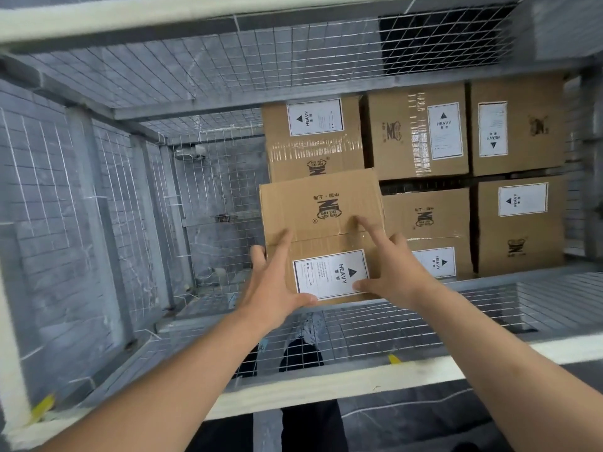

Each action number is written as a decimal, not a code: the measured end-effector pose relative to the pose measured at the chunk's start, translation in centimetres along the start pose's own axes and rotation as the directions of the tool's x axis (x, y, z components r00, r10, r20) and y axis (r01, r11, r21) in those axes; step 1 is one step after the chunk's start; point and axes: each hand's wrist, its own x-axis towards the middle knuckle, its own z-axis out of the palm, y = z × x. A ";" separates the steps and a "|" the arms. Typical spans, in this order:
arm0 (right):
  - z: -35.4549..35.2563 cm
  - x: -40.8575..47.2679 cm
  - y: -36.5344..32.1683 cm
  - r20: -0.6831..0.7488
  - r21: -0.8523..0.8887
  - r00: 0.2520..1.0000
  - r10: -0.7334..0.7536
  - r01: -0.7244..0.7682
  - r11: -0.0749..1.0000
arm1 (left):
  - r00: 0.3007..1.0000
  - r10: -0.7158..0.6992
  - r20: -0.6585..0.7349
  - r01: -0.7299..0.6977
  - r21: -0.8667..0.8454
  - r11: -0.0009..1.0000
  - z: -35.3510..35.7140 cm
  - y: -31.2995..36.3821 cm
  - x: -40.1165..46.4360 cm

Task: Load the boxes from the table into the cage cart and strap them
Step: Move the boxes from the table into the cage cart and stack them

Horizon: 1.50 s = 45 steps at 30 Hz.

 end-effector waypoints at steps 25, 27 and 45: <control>7.0 11.4 6.6 0.122 -0.278 0.982 0.143 -0.105 0.955 | 1.000 -0.003 -0.013 0.007 0.297 0.955 7.9 -4.6 11.2; 7.0 11.4 6.6 0.134 -0.306 0.978 0.162 -0.115 0.945 | 1.000 0.018 0.002 -0.017 0.326 0.945 8.0 -4.9 11.1; 5.1 10.7 3.2 0.029 -0.601 0.990 -0.140 0.129 0.789 | 0.906 0.369 0.209 -0.408 0.665 0.625 3.6 -1.8 11.8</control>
